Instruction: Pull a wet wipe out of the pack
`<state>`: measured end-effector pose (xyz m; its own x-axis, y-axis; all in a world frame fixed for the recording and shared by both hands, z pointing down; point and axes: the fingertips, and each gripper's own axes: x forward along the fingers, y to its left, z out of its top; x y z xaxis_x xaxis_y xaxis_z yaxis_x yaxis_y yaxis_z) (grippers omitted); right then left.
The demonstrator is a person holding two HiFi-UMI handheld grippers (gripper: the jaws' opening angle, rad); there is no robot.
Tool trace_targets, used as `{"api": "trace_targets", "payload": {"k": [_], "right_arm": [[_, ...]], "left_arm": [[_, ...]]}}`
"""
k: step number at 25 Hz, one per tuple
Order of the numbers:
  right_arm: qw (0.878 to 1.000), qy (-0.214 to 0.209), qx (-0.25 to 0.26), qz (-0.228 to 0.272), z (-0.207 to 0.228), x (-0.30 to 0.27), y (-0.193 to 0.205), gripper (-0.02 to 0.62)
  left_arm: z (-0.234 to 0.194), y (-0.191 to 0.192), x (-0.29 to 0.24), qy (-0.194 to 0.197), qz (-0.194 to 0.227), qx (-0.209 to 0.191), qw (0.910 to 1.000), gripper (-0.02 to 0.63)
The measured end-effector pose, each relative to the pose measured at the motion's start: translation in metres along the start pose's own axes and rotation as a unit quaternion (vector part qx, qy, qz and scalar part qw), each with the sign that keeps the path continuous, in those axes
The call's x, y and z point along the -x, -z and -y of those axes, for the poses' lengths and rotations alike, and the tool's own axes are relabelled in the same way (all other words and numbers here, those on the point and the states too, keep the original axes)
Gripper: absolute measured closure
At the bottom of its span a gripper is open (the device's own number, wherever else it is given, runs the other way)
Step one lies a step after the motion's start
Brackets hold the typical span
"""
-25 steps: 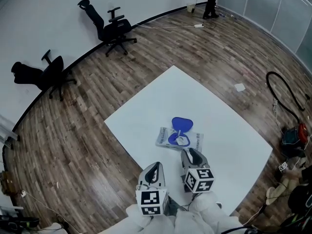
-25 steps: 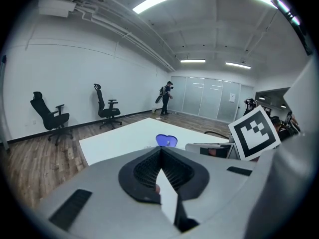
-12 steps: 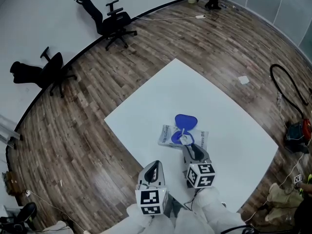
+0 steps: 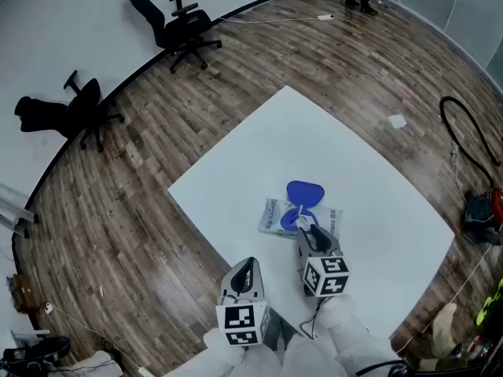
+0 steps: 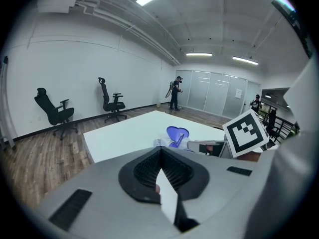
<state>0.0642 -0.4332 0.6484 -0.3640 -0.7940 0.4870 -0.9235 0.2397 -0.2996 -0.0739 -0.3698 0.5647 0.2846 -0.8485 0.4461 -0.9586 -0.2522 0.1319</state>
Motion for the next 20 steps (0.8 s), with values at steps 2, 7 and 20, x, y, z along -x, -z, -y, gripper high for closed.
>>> {"api": "trace_targets", "payload": {"k": [2, 7, 20], "right_arm": [[1.000, 0.001, 0.000, 0.001, 0.001, -0.003, -0.002, 0.471], [1.000, 0.010, 0.002, 0.005, 0.001, -0.009, -0.005, 0.472], [0.999, 0.041, 0.000, -0.001, 0.010, -0.012, -0.005, 0.529]], "left_arm": [[-0.003, 0.002, -0.001, -0.002, -0.003, 0.002, 1.0000, 0.611], [-0.011, 0.005, 0.000, -0.009, -0.006, 0.009, 0.9999, 0.610], [-0.025, 0.009, 0.000, -0.018, -0.011, 0.018, 0.9996, 0.611]]}}
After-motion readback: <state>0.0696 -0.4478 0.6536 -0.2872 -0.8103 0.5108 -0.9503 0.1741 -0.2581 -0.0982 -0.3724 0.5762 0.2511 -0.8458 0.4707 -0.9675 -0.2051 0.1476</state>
